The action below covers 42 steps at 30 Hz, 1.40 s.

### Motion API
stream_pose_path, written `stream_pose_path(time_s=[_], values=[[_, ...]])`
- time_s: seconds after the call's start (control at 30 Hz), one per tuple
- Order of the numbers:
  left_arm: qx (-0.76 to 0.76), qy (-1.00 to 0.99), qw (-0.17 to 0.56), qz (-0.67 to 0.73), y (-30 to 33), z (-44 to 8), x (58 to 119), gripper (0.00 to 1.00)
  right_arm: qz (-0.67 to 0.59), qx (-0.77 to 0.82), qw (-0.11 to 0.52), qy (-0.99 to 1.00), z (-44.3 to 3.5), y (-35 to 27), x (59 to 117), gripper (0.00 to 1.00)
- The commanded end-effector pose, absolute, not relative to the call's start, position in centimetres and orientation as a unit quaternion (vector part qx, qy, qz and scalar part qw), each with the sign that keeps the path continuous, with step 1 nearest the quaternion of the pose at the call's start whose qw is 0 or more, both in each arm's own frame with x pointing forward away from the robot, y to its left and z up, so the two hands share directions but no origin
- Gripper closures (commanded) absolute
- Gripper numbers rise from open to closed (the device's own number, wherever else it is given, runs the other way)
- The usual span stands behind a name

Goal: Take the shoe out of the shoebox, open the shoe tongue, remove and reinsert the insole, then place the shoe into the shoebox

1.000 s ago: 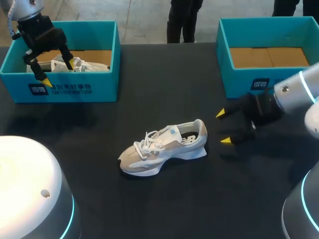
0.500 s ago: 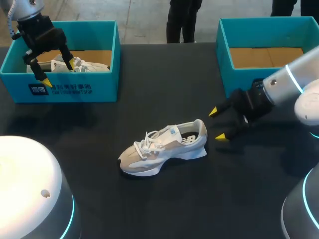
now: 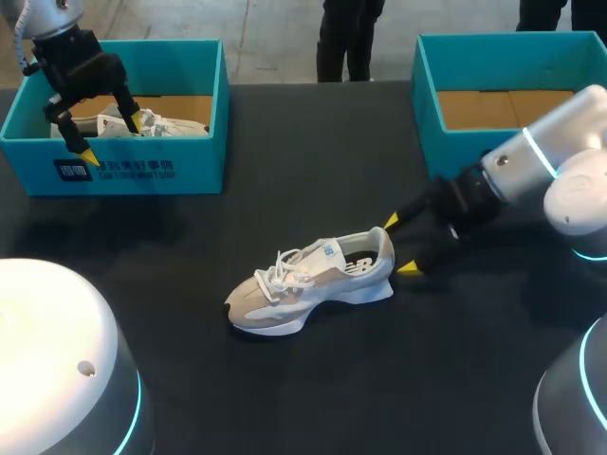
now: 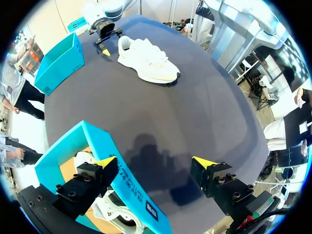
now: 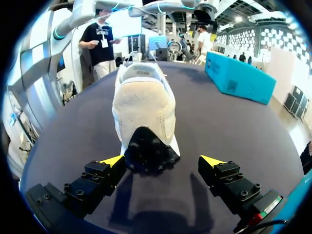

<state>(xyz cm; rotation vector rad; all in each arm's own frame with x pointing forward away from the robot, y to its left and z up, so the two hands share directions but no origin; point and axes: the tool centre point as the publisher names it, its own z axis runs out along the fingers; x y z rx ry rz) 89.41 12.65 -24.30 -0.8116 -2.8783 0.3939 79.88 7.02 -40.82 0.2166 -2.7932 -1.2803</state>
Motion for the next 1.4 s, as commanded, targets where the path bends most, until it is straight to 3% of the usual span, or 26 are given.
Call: stream_pose_path(time_s=[0.03,0.7,1.4], values=[[-0.269,-0.952,0.061,0.13,12.7,-24.3,89.3,0.0,-0.416,0.072,0.035,-0.906,-41.3,7.8,79.9,0.0],[-0.269,-0.952,0.061,0.13,12.7,-24.3,89.3,0.0,-0.421,0.063,0.083,-0.901,-41.7,10.0,78.5,0.0],[-0.269,-0.952,0.061,0.13,12.7,-24.3,89.3,0.0,-0.438,0.051,0.081,-0.894,-41.6,11.7,77.2,0.0]])
